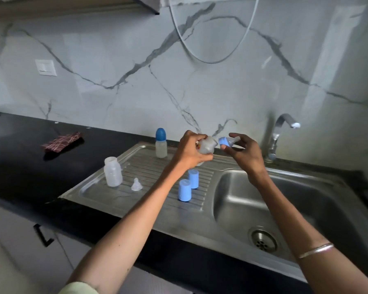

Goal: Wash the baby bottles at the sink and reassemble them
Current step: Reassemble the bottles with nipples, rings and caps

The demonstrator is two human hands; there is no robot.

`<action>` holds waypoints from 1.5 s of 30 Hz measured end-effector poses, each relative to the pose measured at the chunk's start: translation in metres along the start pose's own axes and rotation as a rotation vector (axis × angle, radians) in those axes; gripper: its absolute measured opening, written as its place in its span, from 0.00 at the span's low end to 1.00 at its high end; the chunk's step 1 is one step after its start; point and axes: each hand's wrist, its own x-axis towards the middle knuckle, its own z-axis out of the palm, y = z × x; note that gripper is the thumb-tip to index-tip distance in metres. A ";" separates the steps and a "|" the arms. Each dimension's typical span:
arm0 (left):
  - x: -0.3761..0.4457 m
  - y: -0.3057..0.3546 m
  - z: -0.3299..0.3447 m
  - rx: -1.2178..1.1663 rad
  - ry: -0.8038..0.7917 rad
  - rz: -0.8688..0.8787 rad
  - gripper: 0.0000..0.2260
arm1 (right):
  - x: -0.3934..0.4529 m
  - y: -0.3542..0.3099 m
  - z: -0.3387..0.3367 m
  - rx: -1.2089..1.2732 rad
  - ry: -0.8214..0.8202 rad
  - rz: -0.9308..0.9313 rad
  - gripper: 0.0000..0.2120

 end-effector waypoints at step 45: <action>-0.060 0.057 0.183 -0.259 -0.073 0.042 0.16 | -0.038 0.091 -0.120 -0.174 0.050 0.160 0.19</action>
